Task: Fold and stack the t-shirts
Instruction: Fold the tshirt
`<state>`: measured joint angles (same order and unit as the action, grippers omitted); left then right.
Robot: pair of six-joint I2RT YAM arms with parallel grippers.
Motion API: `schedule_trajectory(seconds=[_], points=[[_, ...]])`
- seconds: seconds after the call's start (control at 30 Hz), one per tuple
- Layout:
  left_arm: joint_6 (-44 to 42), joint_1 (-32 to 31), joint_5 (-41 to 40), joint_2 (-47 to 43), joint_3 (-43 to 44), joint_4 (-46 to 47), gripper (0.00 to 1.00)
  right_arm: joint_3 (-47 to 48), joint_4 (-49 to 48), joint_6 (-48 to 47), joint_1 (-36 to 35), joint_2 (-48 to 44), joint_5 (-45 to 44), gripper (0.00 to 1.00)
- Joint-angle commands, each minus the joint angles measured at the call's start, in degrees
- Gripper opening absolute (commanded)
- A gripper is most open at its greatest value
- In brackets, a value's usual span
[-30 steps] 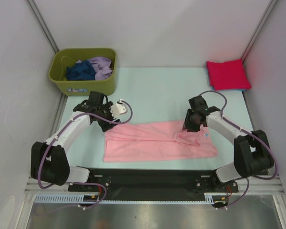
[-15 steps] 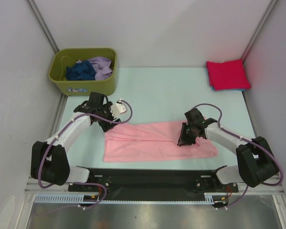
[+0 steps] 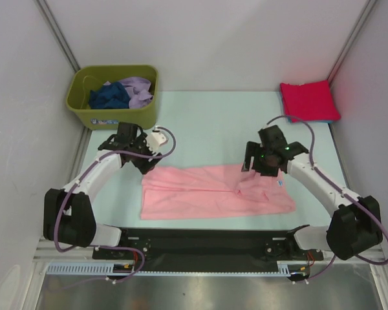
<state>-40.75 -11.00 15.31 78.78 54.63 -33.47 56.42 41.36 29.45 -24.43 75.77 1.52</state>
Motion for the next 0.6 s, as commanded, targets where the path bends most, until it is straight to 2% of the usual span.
schedule_trajectory(seconds=[0.0, 0.03, 0.13, 0.23, 0.3, 0.4, 0.5, 0.53, 0.57], points=[[4.4, 0.5, -1.1, 2.2, 1.9, 5.4, 0.77, 2.0, 3.7, -4.8, 8.8, -1.7, -3.9, 0.81], [4.7, 0.5, -2.9, 4.2, 1.8, 6.2, 0.77, 1.5, 1.3, -4.8, 13.8, -0.8, -3.5, 0.81], [5.4, 0.6, -8.5, 8.5, 2.5, 8.8, 0.77, 1.3, -6.4, -5.0, 20.2, 2.3, -2.8, 0.76], [4.1, 0.7, -10.1, 14.1, 3.9, 8.6, 0.77, 2.9, -12.9, -5.9, 22.7, 9.2, 3.8, 0.69], [3.4, 0.7, -9.9, 16.6, 4.4, 7.7, 0.77, 4.7, -14.0, -5.5, 23.8, 14.1, 5.2, 0.66], [2.8, 0.7, -10.4, 18.4, 4.3, 8.2, 0.75, 4.2, -16.1, -5.1, 23.9, 16.9, 5.6, 0.62], [2.2, 0.8, -10.5, 19.7, 3.9, 7.1, 0.62, 3.8, -17.6, -4.2, 24.0, 19.2, 4.5, 0.42], [2.1, 0.8, -10.5, 19.7, 3.4, 6.8, 0.54, 3.7, -18.1, -4.1, 23.9, 19.7, 4.3, 0.23], [1.7, 0.8, -10.4, 19.6, 3.0, 6.5, 0.34, 3.5, -18.5, -4.1, 25.6, 19.8, 3.8, 0.15]])
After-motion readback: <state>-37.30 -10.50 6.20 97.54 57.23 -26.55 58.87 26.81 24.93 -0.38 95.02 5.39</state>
